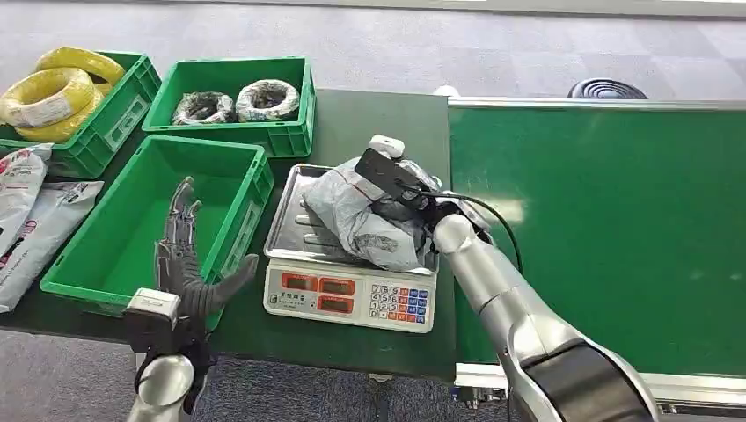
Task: Moved the parcel from conveyor to table for the left to box.
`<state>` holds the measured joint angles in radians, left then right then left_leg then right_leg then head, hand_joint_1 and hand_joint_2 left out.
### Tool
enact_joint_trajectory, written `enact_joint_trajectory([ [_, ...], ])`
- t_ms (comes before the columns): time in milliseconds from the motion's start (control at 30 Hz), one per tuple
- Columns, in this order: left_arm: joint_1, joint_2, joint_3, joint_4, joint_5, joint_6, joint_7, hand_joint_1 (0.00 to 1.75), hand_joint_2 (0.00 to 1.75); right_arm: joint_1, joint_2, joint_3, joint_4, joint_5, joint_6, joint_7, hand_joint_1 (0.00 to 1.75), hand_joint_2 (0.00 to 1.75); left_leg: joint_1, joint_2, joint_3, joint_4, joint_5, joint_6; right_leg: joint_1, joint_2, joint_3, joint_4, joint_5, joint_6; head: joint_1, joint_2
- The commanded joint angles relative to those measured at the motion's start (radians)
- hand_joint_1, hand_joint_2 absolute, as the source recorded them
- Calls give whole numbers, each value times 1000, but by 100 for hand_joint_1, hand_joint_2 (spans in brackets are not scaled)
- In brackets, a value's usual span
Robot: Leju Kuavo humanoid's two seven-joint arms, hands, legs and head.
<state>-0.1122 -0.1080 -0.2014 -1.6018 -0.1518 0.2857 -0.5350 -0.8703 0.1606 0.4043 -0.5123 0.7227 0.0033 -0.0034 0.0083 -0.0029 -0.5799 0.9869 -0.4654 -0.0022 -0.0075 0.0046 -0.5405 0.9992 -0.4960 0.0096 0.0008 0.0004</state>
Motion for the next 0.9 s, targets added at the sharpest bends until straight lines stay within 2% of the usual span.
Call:
enact_joint_trajectory([
  [33,-15,12,-74,62,-107,-13,115,0,175,273,-67,15,-434,40,-112,-65,0,175,1,-3,1,-2,1,0,1,-4,3,-3,0,0,0,0],
  [67,-49,16,-86,94,-121,-16,124,0,175,343,-78,-29,-532,-30,-102,-139,0,175,1,-5,1,-2,1,0,1,-6,3,-3,0,0,0,0],
  [100,-67,12,-86,112,-123,-16,125,0,175,374,-93,-43,-573,-34,-93,-149,0,175,1,-7,1,-2,1,0,1,-7,3,-3,0,0,-1,0],
  [133,-93,11,-92,141,-130,-20,125,0,175,421,-93,-98,-628,-133,-61,-206,0,175,1,-5,1,-1,1,0,1,-5,2,-3,0,0,0,0],
  [167,-130,8,-95,174,-137,-21,124,0,175,463,-109,-146,-679,-200,-49,-259,0,175,1,-10,1,-3,2,0,1,-10,5,-5,0,0,0,0],
  [300,-215,2,-89,240,-143,-25,134,0,175,509,-136,-253,-734,-268,-83,-317,0,175,0,-13,-2,-1,2,0,0,-12,2,-2,-1,0,0,0],
  [367,-271,3,-84,274,-140,-28,134,0,175,531,-155,-331,-765,-360,-90,-362,0,175,0,-9,-2,0,1,0,-1,-8,0,-1,0,0,0,0],
  [467,-317,0,-86,288,-143,-44,154,0,175,584,-181,-399,-823,-415,-113,-404,0,175,0,-13,-3,0,3,1,0,-13,2,-2,0,0,0,0],
  [500,-329,0,-88,295,-143,-47,157,0,175,601,-181,-419,-843,-433,-124,-417,0,175,0,-9,-2,0,2,0,-1,-9,1,-2,0,0,0,0],
  [633,-369,-2,-102,329,-142,-52,166,0,175,649,-182,-455,-903,-467,-134,-434,0,175,0,-11,-1,1,2,1,-1,-11,2,-2,-1,0,0,0],
  [767,-512,-25,-175,518,-179,-82,244,0,175,775,-143,-533,-1025,-540,-217,-477,0,175,0,-7,-1,1,1,0,-1,-7,1,-1,0,0,-1,0],
  [800,-535,-38,-189,555,-191,-81,252,0,175,805,-137,-542,-1047,-548,-221,-486,0,175,0,-14,-2,1,2,0,0,-14,2,-2,-1,0,0,0],
  [900,-546,-48,-193,575,-195,-73,253,0,175,823,-134,-544,-1062,-551,-220,-491,0,175,0,-15,-2,1,2,0,0,-15,2,-2,-1,0,-1,0],
])
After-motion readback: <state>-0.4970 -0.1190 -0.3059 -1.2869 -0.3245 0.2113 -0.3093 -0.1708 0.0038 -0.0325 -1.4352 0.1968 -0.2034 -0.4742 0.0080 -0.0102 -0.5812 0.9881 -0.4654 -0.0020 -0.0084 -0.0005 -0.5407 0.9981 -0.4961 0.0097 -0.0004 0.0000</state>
